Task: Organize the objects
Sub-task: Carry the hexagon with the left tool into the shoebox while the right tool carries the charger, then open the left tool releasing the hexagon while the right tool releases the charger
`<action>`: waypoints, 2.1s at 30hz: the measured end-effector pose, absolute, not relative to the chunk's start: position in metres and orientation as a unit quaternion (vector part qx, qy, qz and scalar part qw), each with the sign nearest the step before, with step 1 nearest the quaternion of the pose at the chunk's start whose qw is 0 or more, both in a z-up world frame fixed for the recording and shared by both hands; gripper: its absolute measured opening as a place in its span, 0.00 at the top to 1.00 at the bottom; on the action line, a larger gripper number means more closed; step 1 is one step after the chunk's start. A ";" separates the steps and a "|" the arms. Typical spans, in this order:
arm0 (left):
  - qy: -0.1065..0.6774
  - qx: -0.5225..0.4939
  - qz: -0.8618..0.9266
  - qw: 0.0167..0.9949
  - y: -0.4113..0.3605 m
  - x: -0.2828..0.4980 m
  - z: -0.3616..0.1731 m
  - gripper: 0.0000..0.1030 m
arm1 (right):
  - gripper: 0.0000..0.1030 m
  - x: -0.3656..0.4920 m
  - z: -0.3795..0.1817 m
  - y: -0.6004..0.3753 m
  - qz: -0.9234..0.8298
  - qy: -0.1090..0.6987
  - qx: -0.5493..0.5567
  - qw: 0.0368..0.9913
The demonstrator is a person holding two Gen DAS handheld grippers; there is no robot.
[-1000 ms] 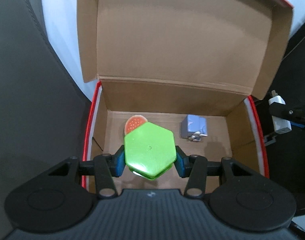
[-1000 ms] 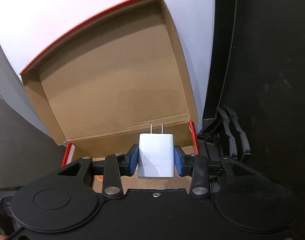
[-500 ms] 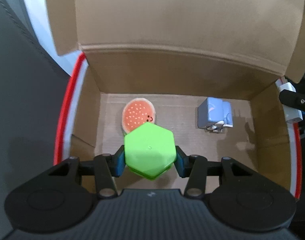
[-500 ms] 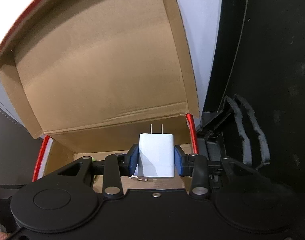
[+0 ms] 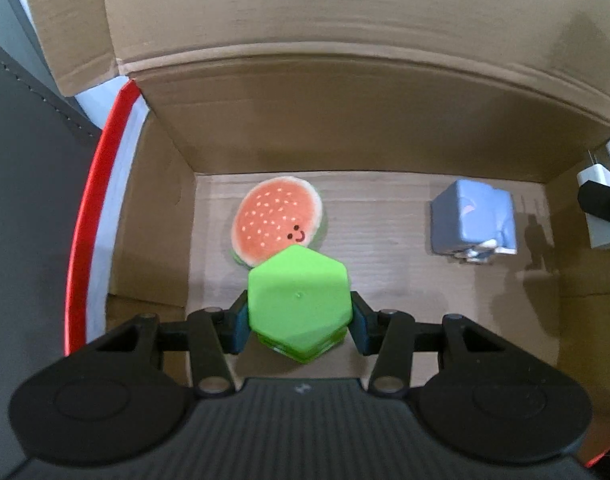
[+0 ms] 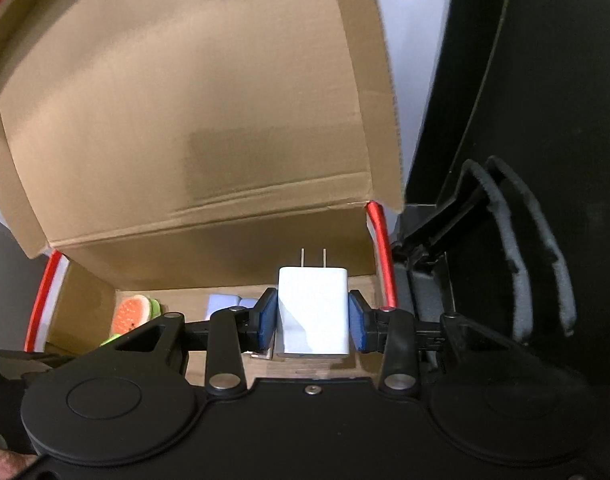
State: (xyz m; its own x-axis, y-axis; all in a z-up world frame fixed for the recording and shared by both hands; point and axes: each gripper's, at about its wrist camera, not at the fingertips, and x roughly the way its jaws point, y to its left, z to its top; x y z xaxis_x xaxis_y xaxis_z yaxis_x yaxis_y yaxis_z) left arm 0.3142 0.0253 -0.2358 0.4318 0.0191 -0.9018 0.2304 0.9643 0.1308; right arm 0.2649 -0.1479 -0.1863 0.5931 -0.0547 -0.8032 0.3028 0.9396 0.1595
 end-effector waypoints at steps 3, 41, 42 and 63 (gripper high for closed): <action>0.530 0.125 -0.056 0.837 0.025 0.318 -0.235 0.53 | 0.64 0.271 -0.190 -0.136 -0.103 0.442 0.108 0.885; 0.507 0.115 -0.051 0.853 0.041 0.283 -0.192 0.49 | 0.63 0.315 -0.250 -0.079 -0.127 0.487 -0.108 0.858; 0.507 0.111 -0.052 0.853 0.040 0.283 -0.192 0.49 | 0.62 0.316 -0.250 -0.078 -0.127 0.486 -0.111 0.858; 0.475 0.101 -0.076 0.871 0.038 0.255 -0.140 0.34 | 0.30 0.272 -0.162 -0.106 -0.096 0.430 -0.004 0.898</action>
